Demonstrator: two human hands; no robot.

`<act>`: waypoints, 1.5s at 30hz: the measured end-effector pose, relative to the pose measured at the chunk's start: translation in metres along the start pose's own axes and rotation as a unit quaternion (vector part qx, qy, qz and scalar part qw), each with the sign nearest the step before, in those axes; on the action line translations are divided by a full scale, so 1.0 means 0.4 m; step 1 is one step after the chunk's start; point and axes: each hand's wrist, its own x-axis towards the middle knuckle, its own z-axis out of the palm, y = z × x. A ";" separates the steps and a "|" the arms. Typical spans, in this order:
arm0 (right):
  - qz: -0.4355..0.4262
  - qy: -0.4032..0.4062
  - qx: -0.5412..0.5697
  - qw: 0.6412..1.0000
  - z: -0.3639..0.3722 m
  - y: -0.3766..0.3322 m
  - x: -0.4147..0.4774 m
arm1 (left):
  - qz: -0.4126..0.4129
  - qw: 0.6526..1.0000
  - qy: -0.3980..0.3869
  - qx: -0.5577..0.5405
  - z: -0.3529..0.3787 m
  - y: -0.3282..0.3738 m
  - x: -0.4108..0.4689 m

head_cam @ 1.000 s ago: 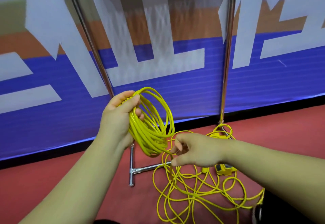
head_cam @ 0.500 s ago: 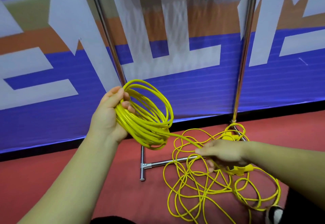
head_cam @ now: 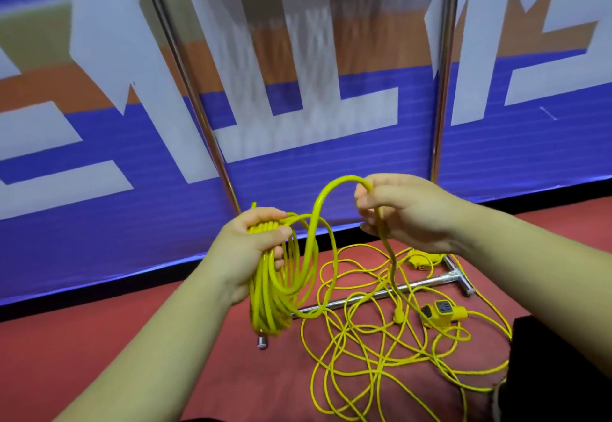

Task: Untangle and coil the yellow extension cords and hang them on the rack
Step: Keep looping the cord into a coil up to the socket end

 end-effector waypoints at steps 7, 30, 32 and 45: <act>0.028 -0.027 0.026 0.999 -0.071 -0.042 -0.024 | -0.031 0.990 0.032 -0.134 0.013 -0.009 0.041; -0.102 0.230 -0.490 0.835 -0.095 -0.003 -0.005 | -0.022 0.997 -0.066 0.023 0.138 -0.025 0.029; -0.125 0.209 -0.457 0.855 -0.073 -0.008 -0.014 | -0.032 0.997 -0.069 0.022 0.150 -0.034 0.023; -0.131 0.137 -0.476 0.859 -0.075 -0.005 -0.013 | -0.102 0.983 -0.153 0.017 0.157 0.004 -0.008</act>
